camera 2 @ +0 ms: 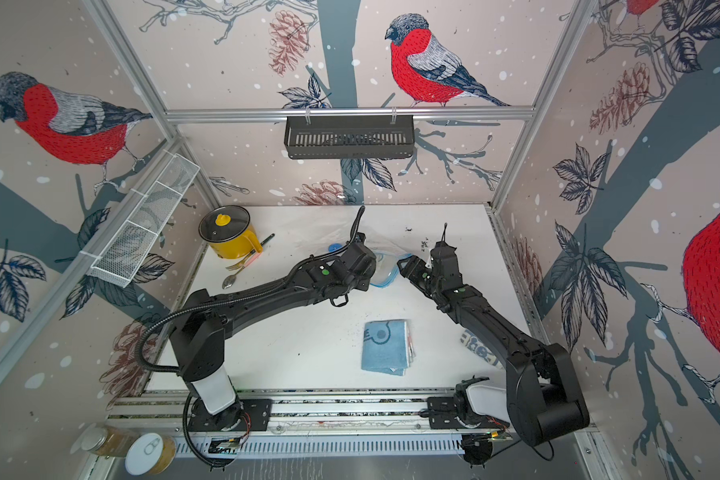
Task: Place the folded towel into the vacuum bag
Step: Place the towel in the vacuum bag, then adjust the vacuum bag at the center of the board.
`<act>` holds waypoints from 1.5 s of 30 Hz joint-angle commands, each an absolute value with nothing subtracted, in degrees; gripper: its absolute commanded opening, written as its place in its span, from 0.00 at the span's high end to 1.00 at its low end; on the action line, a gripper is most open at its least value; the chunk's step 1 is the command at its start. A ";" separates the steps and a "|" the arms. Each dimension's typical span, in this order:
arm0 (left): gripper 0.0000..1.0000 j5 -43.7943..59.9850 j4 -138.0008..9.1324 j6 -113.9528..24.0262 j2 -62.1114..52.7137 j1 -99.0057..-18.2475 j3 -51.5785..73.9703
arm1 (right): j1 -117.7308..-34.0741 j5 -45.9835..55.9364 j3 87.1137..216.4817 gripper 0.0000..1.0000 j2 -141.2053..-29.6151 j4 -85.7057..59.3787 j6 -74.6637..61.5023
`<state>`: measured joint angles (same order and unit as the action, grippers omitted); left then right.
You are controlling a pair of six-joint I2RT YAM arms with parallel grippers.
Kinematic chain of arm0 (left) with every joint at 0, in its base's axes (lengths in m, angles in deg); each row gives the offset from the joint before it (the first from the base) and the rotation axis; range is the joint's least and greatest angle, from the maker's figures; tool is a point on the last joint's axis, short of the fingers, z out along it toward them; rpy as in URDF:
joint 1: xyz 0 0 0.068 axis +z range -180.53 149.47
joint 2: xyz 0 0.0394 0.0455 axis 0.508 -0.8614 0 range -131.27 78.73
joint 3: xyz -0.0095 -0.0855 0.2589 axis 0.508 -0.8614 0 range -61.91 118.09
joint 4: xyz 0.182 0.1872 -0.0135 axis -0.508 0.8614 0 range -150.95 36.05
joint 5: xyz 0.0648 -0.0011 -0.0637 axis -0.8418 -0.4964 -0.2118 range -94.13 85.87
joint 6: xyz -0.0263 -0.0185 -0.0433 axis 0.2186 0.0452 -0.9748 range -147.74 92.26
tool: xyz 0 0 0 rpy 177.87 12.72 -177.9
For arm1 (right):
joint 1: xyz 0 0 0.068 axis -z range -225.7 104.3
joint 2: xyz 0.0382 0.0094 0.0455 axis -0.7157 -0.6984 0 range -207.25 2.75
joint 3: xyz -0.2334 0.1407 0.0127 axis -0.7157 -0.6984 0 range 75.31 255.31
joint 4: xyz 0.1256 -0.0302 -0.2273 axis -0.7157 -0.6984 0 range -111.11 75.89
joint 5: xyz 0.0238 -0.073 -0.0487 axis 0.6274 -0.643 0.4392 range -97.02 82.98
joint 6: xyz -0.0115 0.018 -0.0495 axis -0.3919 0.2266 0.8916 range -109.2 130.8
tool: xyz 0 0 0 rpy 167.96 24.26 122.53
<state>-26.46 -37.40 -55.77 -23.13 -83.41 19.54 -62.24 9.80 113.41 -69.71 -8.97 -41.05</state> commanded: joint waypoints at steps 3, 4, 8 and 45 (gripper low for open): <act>1.00 -27.05 -36.79 -55.49 -22.62 -83.39 20.95 | -62.22 14.31 110.03 0.35 -70.57 -1.93 -36.26; 1.00 -27.03 -36.62 -55.47 -22.64 -83.39 21.18 | -62.22 14.91 109.47 0.35 -71.34 -0.24 -36.09; 1.00 -26.80 -36.17 -55.55 -22.19 -83.36 21.37 | -62.30 16.17 108.99 0.38 -75.66 5.10 -35.60; 1.00 -37.39 -49.87 -38.15 -4.68 -83.57 19.26 | -67.35 14.41 154.33 0.99 -87.37 -18.79 -23.05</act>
